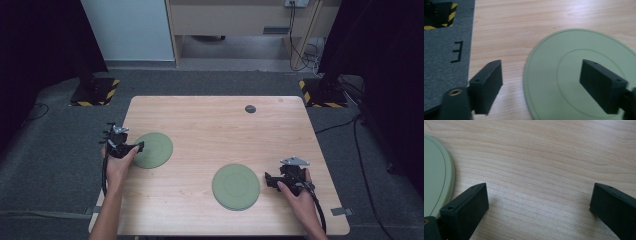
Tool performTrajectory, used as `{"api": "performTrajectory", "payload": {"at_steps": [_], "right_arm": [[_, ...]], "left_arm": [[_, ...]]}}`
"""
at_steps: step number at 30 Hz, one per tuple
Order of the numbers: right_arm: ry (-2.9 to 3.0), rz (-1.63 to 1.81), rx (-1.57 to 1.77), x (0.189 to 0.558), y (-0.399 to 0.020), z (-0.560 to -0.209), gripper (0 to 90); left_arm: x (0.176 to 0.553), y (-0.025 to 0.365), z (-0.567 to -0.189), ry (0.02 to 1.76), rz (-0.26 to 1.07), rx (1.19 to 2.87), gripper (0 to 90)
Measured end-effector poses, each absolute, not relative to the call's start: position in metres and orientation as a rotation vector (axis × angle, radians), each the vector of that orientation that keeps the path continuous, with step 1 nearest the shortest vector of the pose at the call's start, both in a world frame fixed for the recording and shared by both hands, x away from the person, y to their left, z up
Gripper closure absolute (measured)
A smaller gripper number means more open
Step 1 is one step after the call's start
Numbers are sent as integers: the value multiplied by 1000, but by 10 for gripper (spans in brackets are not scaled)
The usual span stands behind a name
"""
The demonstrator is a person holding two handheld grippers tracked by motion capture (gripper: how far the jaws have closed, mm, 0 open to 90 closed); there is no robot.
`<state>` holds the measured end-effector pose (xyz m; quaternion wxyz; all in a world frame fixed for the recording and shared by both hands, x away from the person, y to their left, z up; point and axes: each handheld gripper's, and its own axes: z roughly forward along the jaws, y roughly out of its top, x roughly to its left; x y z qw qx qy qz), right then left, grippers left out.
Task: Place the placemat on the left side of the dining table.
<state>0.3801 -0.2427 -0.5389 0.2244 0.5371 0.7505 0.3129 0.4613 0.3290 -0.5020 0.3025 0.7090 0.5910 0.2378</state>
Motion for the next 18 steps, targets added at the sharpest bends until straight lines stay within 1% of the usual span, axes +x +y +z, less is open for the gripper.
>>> {"api": "performTrajectory", "payload": {"at_steps": [2, 5, 18], "right_arm": [[2071, 864, 1482, 380, -243, -539, 22], [2071, 863, 1483, 380, -243, -539, 23], [2072, 863, 1481, 380, -243, -539, 23]], "left_arm": [[461, 325, -499, 1553, 643, 1874, 99], [463, 319, -497, 1537, 615, 1883, 62], [463, 297, -490, 1465, 579, 1895, 41]]}}
